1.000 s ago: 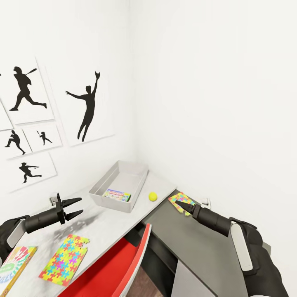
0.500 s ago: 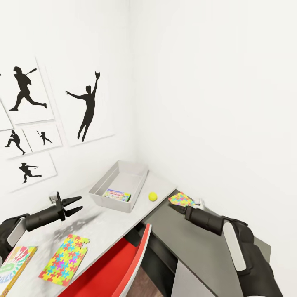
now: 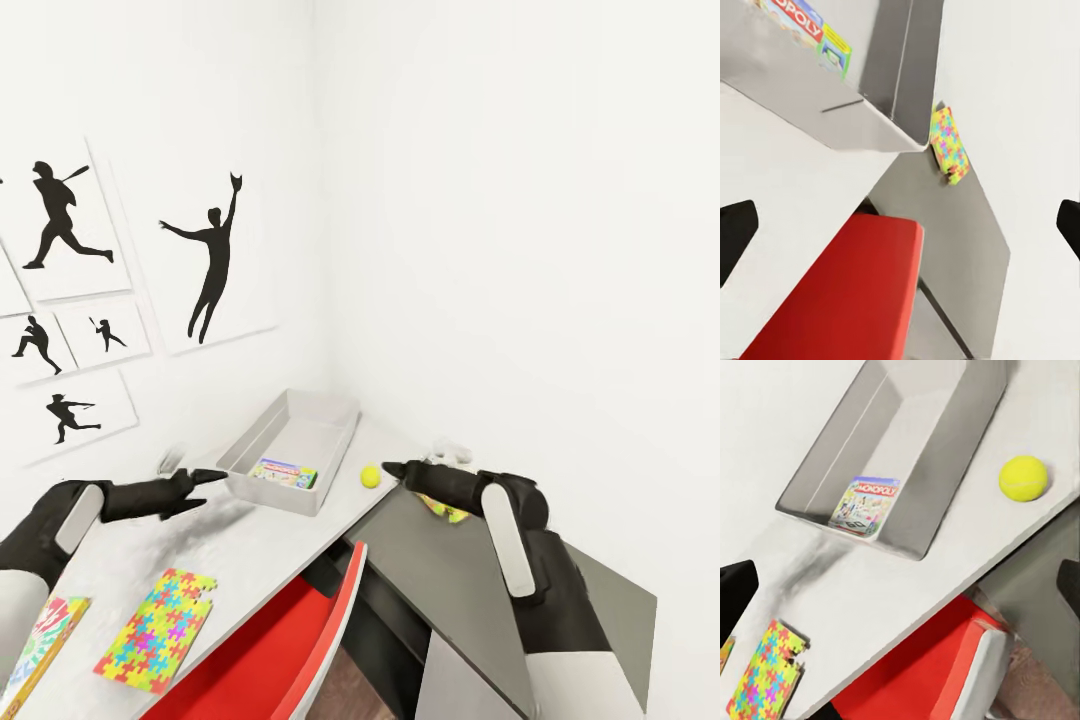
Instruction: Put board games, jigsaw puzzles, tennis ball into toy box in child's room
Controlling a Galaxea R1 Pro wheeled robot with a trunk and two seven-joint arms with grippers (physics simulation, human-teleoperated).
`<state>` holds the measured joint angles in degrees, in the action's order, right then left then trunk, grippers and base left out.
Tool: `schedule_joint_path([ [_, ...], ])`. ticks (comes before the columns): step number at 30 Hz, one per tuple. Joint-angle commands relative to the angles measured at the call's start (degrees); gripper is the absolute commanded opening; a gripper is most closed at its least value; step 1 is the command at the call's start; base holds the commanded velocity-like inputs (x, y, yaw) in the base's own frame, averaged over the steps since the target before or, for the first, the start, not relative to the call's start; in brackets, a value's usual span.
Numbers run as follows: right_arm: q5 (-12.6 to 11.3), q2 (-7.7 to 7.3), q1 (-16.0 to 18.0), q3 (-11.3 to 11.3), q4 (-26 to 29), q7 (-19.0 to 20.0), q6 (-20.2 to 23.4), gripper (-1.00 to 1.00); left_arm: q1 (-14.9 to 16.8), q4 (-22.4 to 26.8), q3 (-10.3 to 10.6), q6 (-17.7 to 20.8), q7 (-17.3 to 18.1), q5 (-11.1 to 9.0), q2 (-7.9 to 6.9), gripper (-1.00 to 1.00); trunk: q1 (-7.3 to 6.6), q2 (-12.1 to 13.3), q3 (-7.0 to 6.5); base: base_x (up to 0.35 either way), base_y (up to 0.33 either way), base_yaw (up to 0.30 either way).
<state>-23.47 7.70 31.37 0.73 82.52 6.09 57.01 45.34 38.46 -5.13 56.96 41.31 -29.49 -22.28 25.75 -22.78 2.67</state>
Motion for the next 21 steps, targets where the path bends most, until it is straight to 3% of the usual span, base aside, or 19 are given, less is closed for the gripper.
schedule_joint_path([
  [1,0.55,0.35,1.22,-0.11,-0.35,-0.90,0.64,1.00,0.88,0.58,-0.13,0.54,-2.20,0.36,0.84,1.00,0.04,-0.14,0.15,0.000,0.000,0.000],
  [3,0.42,1.86,6.41,-0.60,-2.83,-5.47,1.52,1.00,4.41,1.92,-0.14,1.44,-11.63,0.30,4.41,1.00,0.04,-0.14,0.15,0.000,0.000,0.000],
  [4,0.40,2.29,7.81,-0.68,-3.82,-6.40,1.65,1.00,5.32,2.10,-0.14,1.57,-13.89,0.26,5.29,1.00,0.04,-0.14,0.15,0.000,0.000,0.000],
  [5,0.42,2.30,10.61,-0.79,-6.30,-8.22,1.82,1.00,7.06,2.37,-0.14,1.73,-18.29,0.18,6.96,1.00,0.04,-0.14,0.15,0.000,0.000,0.000],
  [7,0.46,2.30,13.31,-0.90,-9.30,-10.01,1.91,1.00,8.61,2.54,-0.14,1.82,-22.41,0.13,8.63,1.00,0.04,-0.14,0.15,0.000,0.000,0.000],
  [10,0.40,2.30,19.66,-0.96,-17.83,-14.62,1.97,1.00,12.02,2.69,-0.14,1.84,-32.53,0.18,12.76,1.00,0.04,-0.14,0.15,0.000,0.000,0.000],
  [12,0.34,2.30,21.82,-0.97,-21.38,-16.25,1.97,1.00,13.16,2.70,-0.16,1.85,-36.67,0.13,14.22,1.00,0.04,-0.14,0.15,0.000,0.000,0.000],
  [13,0.28,2.30,23.61,-0.98,-24.73,-17.51,1.92,1.00,14.01,2.62,-0.19,1.82,-40.60,0.05,15.63,1.00,0.04,-0.14,0.15,0.000,0.000,0.000],
  [15,0.25,2.30,24.95,-0.98,-27.62,-18.37,1.64,1.00,14.60,2.38,-0.20,1.74,-44.15,-0.02,17.07,1.00,0.04,-0.14,0.15,0.000,0.000,0.000],
  [18,0.22,2.30,26.84,-0.99,-32.20,-19.46,-0.07,1.00,15.83,0.62,-0.19,1.44,-50.19,-0.05,20.63,1.00,0.04,-0.14,0.15,0.000,0.000,0.000],
  [21,0.29,2.30,27.47,-0.99,-33.85,-19.81,-0.77,1.00,18.28,-2.14,-0.13,0.81,-53.17,0.35,23.94,1.00,0.04,-0.14,0.15,0.000,0.000,0.000],
])
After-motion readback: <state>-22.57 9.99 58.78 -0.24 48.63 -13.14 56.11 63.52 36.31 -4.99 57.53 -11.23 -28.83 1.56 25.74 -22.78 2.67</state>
